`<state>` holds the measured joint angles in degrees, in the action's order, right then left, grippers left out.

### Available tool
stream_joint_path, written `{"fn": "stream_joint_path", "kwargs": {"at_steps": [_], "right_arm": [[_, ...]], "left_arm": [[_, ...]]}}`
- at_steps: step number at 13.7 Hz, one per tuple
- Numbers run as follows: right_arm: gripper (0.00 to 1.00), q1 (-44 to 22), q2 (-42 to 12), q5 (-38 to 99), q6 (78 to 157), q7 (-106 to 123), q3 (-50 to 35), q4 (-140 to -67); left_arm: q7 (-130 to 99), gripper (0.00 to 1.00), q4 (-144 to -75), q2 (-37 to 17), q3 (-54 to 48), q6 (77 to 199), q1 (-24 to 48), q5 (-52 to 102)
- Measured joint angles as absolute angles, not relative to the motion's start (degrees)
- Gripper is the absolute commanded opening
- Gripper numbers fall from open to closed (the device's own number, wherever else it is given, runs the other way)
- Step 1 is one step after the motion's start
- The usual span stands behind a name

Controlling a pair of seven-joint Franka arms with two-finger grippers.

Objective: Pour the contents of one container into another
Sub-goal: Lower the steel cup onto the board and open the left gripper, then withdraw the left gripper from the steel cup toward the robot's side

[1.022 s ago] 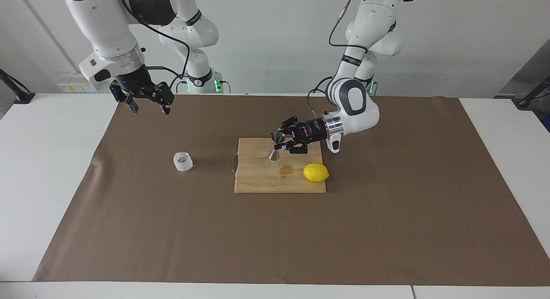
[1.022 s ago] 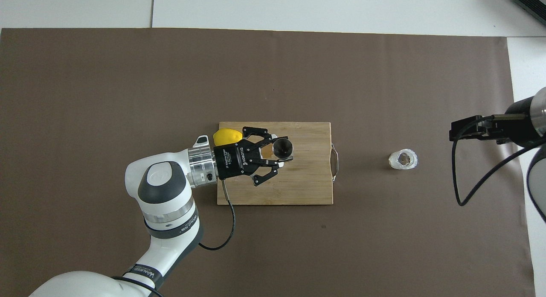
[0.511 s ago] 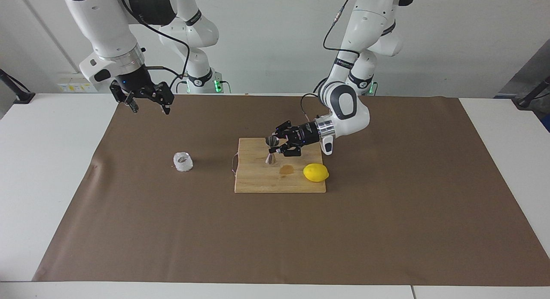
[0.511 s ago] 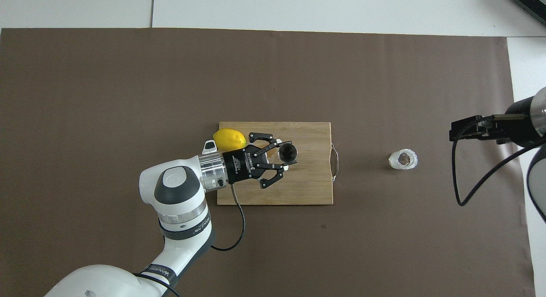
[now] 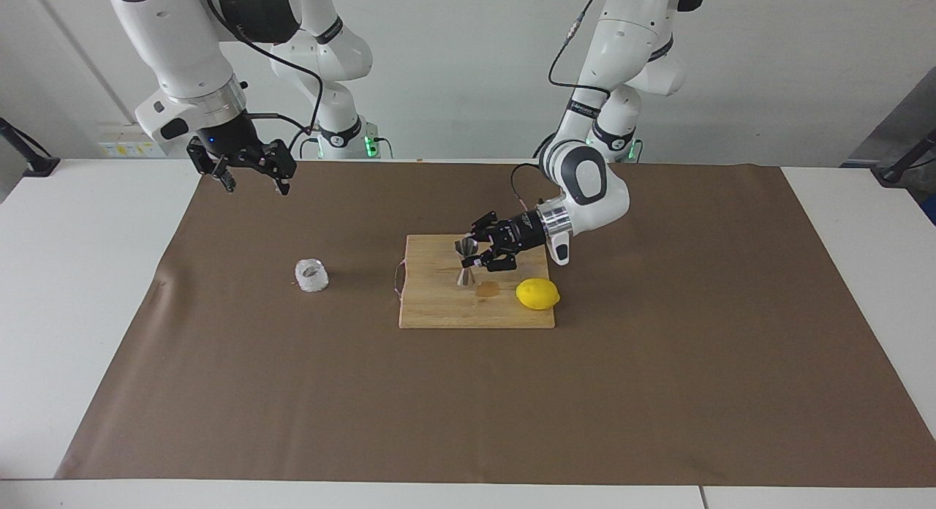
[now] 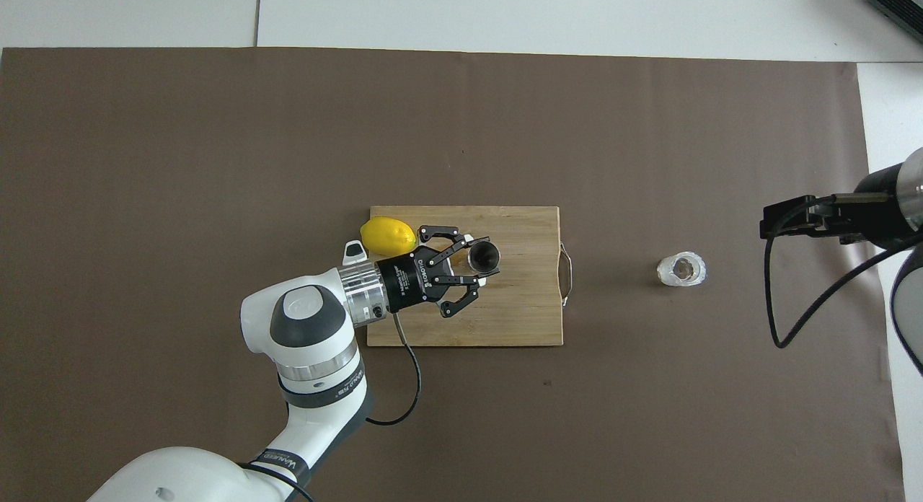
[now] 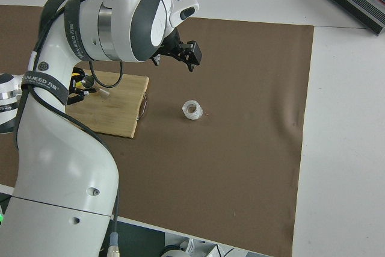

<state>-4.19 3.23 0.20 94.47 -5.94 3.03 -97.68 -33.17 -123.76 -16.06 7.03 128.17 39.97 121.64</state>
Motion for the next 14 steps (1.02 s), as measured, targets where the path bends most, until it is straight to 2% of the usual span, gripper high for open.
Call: {"fn": "stream_joint_path", "kwargs": {"at_steps": [4, 6, 7, 8, 9, 10, 12, 13, 14], "right_arm": [[1.00, -4.2, 3.2, 0.2, 94.5, -5.9, 3.0, -97.7], [1.00, -4.2, 3.2, 0.2, 94.5, -5.9, 3.0, -97.7], [1.00, -4.2, 3.2, 0.2, 94.5, -5.9, 3.0, -97.7], [1.00, -4.2, 3.2, 0.2, 94.5, -5.9, 3.0, -97.7], [1.00, -4.2, 3.3, 0.2, 94.5, -5.9, 3.0, -97.7], [1.00, -4.2, 3.3, 0.2, 94.5, -5.9, 3.0, -97.7], [1.00, -4.2, 3.3, 0.2, 94.5, -5.9, 3.0, -97.7], [1.00, -4.2, 3.3, 0.2, 94.5, -5.9, 3.0, -97.7], [1.00, -4.2, 3.3, 0.2, 94.5, -5.9, 3.0, -97.7]], "left_arm": [[-33.2, 0.12, -123.8, -16.1, 7.0, 128.8, 40.2, 121.7], [-33.2, 0.24, -123.8, -16.1, 7.0, 128.9, 40.2, 121.8], [-33.2, 0.26, -123.8, -16.1, 7.0, 128.9, 40.2, 121.8], [-33.1, 0.34, -123.8, -16.1, 7.0, 129.0, 40.2, 121.8], [-33.1, 0.48, -123.8, -16.1, 7.0, 129.0, 40.2, 121.8], [-33.1, 0.57, -123.8, -16.1, 7.0, 129.0, 40.2, 121.8], [-32.2, 0.92, -123.8, -16.1, 7.0, 129.1, 40.2, 121.8], [-31.4, 1.00, -123.8, -16.1, 7.0, 129.1, 40.2, 121.8], [-30.8, 1.00, -123.7, -16.1, 7.0, 129.2, 40.2, 121.8]]}}
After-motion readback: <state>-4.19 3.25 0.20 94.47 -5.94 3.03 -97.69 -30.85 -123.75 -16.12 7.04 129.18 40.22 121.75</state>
